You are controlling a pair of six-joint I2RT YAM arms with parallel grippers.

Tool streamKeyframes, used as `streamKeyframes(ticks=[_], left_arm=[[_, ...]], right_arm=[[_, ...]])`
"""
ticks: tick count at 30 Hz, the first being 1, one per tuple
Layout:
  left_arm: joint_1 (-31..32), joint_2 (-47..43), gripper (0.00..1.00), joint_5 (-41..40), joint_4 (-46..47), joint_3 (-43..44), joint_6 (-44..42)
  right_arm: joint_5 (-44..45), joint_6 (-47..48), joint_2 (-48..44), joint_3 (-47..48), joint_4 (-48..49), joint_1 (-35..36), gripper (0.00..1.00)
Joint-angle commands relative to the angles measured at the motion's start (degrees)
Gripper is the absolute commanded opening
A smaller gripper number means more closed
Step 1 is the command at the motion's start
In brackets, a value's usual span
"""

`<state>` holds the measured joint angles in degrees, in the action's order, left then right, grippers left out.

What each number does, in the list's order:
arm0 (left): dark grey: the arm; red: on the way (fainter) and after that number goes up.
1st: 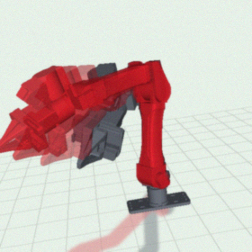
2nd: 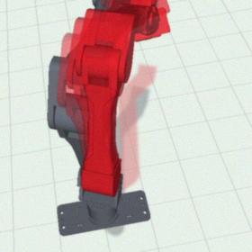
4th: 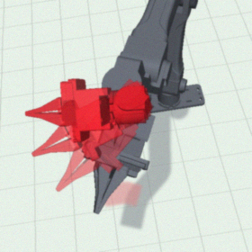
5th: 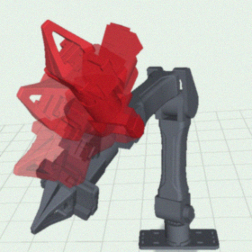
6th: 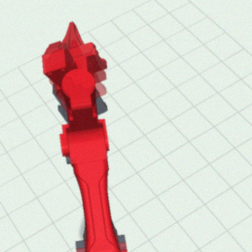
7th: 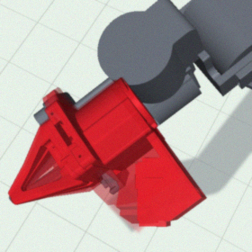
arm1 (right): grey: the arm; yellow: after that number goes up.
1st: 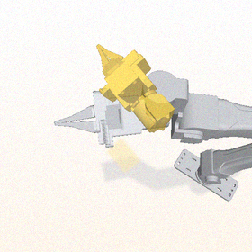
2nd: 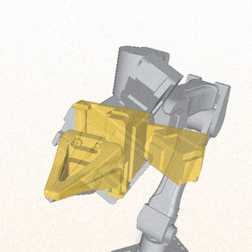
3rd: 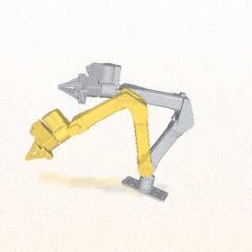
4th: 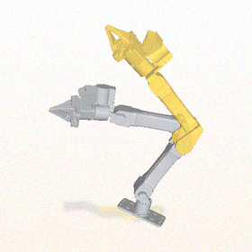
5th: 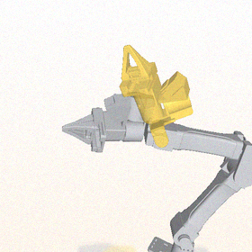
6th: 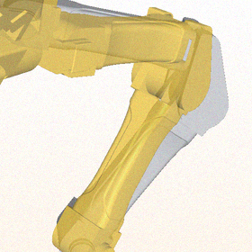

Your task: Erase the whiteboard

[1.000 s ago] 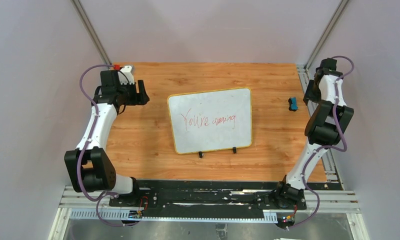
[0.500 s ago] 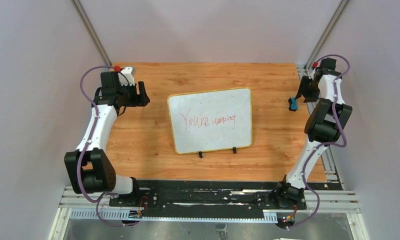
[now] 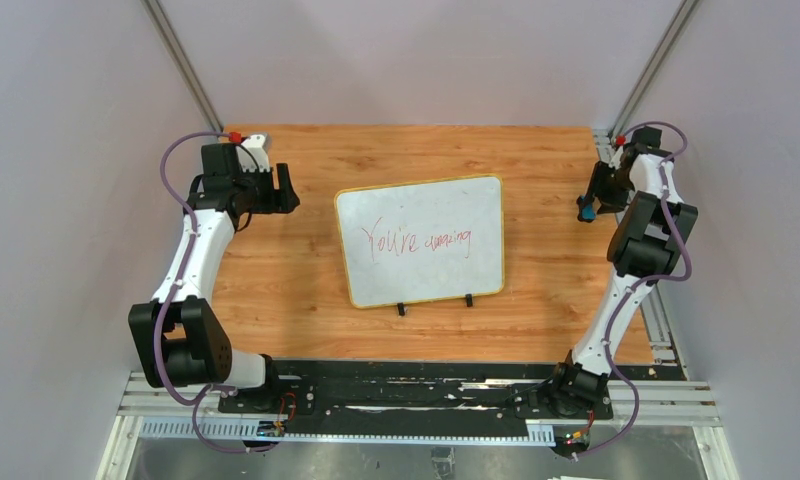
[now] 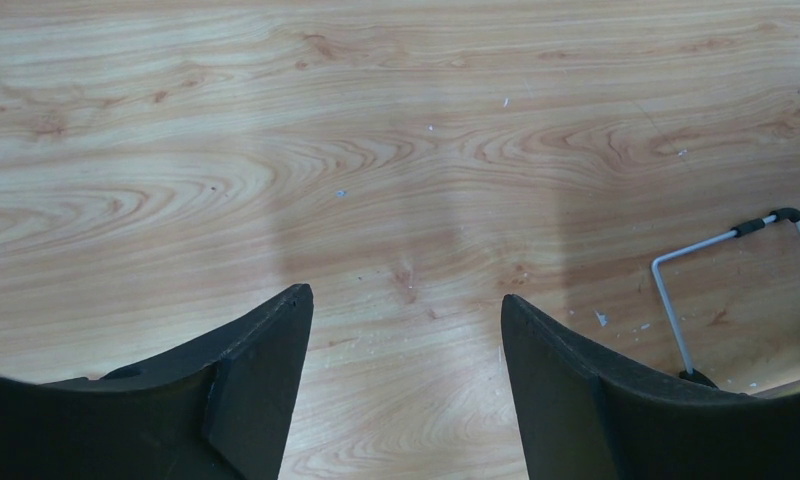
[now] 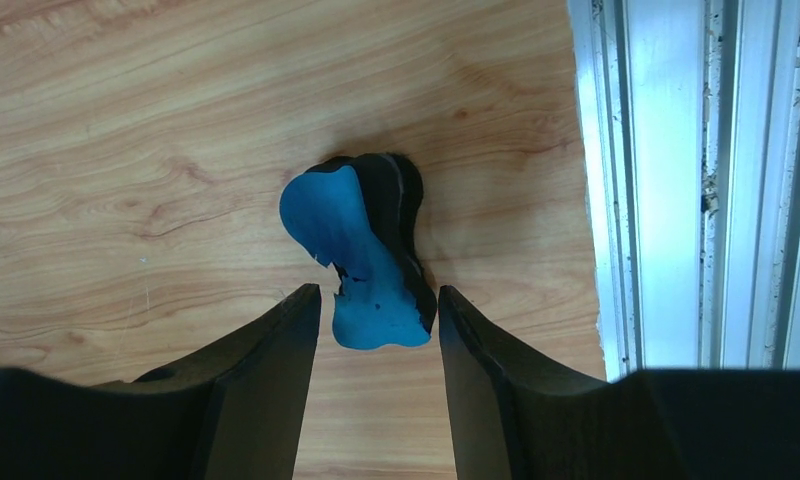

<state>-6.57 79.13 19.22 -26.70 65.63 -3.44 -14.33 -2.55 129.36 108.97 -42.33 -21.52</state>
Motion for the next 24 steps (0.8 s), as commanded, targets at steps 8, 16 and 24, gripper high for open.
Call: streamKeyframes(ticks=[8,16,24], left_arm=[[-0.3,-1.0,0.73,-0.2,0.1,-0.4,-0.4],[-0.3,-0.8,0.73,-0.1,0.1,-0.3,-0.3],[-0.3,-1.1,0.73,-0.2,0.2,-0.7,-0.3]], right_arm=[[-2.2,0.3,2.4,0.7,-1.0,1.4,0.49],[-1.3,0.2,3.3,0.7,-1.6,2.1,0.33],[0.1,-0.1,3.3,0.6,-2.0,2.3,0.20]])
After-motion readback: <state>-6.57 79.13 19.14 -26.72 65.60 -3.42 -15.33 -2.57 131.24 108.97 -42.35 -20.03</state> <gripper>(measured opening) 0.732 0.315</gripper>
